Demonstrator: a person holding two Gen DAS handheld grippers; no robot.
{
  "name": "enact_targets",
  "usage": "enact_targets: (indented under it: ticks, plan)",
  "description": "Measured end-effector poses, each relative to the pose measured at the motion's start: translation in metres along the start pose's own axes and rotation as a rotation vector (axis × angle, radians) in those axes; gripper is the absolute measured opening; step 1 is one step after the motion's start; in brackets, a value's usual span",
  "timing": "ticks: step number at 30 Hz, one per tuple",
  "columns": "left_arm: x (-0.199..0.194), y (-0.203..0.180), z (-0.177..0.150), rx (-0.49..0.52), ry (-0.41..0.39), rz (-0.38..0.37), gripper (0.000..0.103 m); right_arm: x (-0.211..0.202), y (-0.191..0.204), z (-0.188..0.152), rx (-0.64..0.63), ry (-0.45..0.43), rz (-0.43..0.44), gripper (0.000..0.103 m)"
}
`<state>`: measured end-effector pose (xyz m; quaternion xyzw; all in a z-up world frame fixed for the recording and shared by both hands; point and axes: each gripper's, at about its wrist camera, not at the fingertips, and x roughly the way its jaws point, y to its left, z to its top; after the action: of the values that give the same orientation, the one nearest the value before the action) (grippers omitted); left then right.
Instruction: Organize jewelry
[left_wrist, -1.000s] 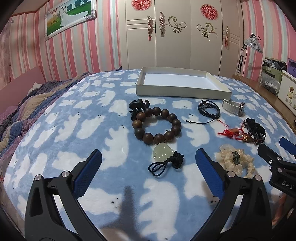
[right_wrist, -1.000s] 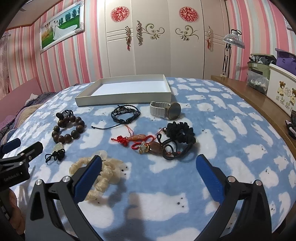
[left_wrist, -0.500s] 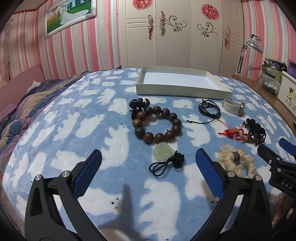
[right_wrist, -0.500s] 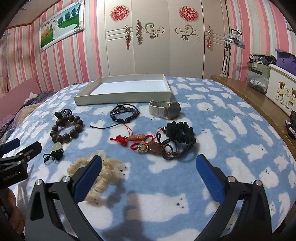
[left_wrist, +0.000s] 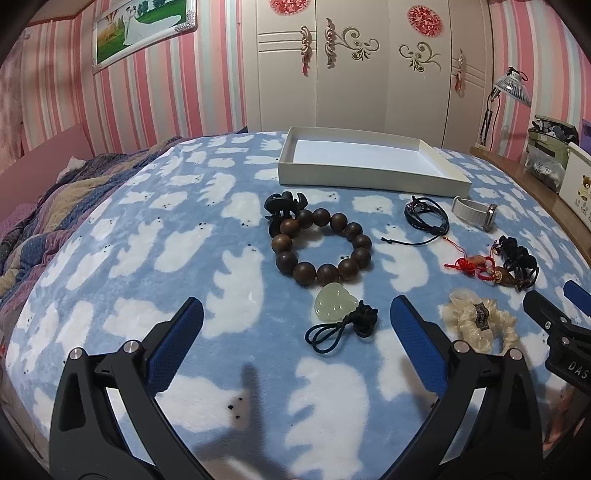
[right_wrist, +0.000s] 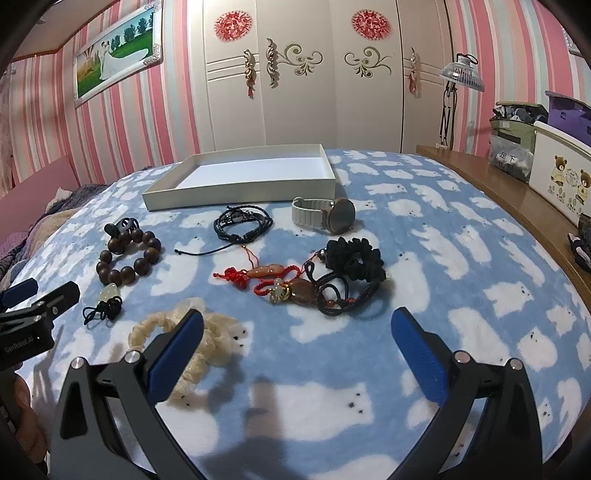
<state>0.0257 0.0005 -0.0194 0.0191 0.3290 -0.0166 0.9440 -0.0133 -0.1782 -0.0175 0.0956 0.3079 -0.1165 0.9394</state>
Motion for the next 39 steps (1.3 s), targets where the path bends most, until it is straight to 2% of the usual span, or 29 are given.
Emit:
enact_targets:
  ticks: [6,26,39]
  plan:
    - [0.0024,0.0004,0.0004,-0.001,0.008,-0.002,0.100,0.0019,-0.0038,-0.0008,0.024,0.007,-0.019,0.101]
    - [0.0045,-0.0039,-0.0012,0.020,0.002,0.003,0.100,0.0005,0.0047,-0.0023,-0.021,-0.015,-0.068,0.101]
    - [0.0065,-0.0060,-0.0018,0.025,0.007,0.005,0.100,0.0018,0.0053,-0.0037,-0.022,-0.012,-0.061,0.101]
